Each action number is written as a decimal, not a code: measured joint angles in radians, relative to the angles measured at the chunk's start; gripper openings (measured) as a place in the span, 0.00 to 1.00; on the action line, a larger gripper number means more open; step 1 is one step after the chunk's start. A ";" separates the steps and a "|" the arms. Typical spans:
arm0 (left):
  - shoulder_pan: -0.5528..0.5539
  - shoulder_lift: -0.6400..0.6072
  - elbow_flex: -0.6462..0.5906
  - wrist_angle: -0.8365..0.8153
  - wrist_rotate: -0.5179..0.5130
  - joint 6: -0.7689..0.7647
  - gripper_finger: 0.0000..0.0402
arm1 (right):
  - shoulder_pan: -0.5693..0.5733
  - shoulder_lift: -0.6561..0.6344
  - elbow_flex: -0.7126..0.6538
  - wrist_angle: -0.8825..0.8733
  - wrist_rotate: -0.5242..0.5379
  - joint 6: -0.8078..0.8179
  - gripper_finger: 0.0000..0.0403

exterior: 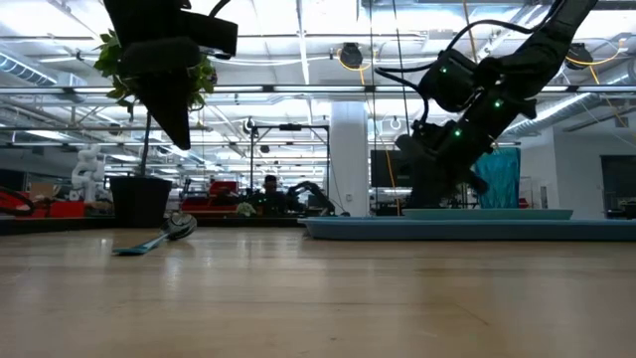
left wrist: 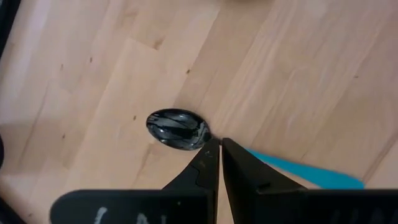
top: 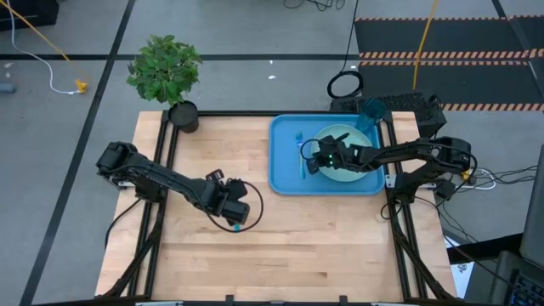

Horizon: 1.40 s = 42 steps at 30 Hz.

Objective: Pick and place plate/cup/fork/spoon on tray
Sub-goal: Put the blue spoon on the left side of the purple fork in the blue serving tray

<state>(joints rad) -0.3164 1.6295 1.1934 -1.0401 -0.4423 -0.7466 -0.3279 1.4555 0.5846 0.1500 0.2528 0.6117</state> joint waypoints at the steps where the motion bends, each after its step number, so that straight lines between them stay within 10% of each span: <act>1: 0.000 0.000 0.000 0.000 0.000 -0.011 0.06 | 0.000 0.000 0.001 0.006 0.000 0.001 0.00; 42: -0.014 0.000 -0.195 0.248 0.050 -0.480 0.17 | -0.040 -0.056 0.010 0.079 -0.100 -0.122 0.00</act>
<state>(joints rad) -0.3303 1.6295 0.9985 -0.7923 -0.3919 -1.2261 -0.3679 1.3990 0.5945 0.2293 0.1524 0.4898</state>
